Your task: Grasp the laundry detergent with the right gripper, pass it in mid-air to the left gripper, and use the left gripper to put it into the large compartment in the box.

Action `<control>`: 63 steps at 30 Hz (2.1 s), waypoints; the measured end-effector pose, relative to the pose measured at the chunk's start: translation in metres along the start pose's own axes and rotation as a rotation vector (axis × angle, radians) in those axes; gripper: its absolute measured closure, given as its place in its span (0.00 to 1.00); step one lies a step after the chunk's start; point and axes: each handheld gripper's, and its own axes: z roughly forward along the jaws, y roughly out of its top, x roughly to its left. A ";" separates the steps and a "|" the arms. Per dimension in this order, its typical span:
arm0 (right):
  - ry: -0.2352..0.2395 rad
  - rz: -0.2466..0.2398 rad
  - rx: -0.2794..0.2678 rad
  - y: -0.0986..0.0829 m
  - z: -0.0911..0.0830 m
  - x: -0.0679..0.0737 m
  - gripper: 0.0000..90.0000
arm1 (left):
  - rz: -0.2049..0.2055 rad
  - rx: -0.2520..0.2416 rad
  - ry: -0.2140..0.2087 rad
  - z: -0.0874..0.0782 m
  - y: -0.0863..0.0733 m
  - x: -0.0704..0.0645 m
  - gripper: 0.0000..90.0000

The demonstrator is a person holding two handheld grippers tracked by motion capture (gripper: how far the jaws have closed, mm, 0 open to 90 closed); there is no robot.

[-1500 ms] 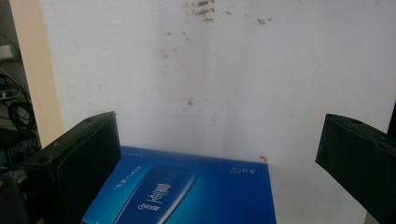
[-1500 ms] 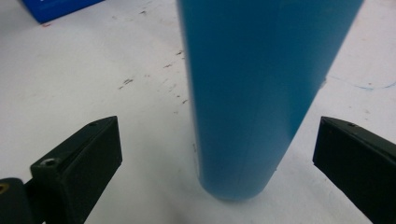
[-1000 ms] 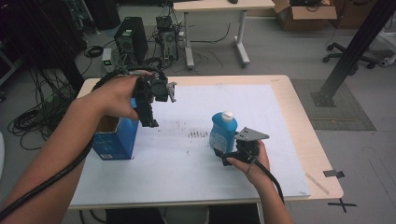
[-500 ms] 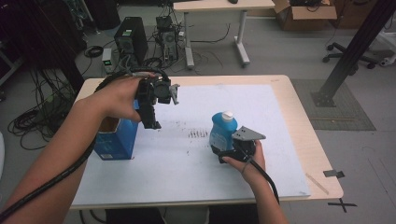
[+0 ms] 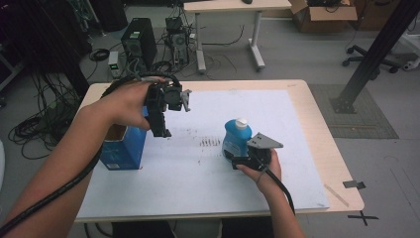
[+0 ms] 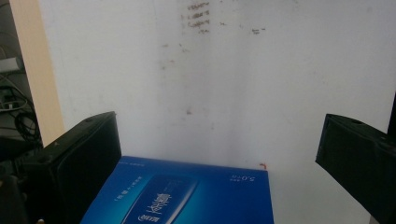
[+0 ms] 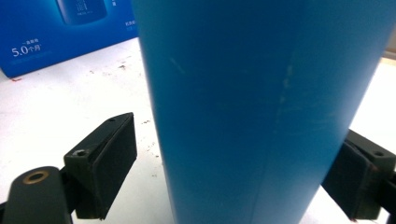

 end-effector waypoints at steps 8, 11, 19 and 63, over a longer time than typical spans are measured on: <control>0.003 0.005 -0.015 0.001 -0.001 -0.001 0.19 | 0.003 0.003 0.000 0.000 0.002 0.000 0.00; 0.001 0.014 -0.029 0.000 -0.002 -0.001 0.22 | 0.003 0.003 -0.002 0.001 0.002 -0.001 0.00; -0.002 0.004 -0.037 0.000 -0.002 -0.001 0.28 | 0.002 0.009 -0.001 0.003 0.001 -0.001 0.00; 0.271 -0.145 -0.029 0.059 -0.034 -0.006 0.50 | 0.027 -0.018 -0.018 -0.010 0.016 -0.010 0.00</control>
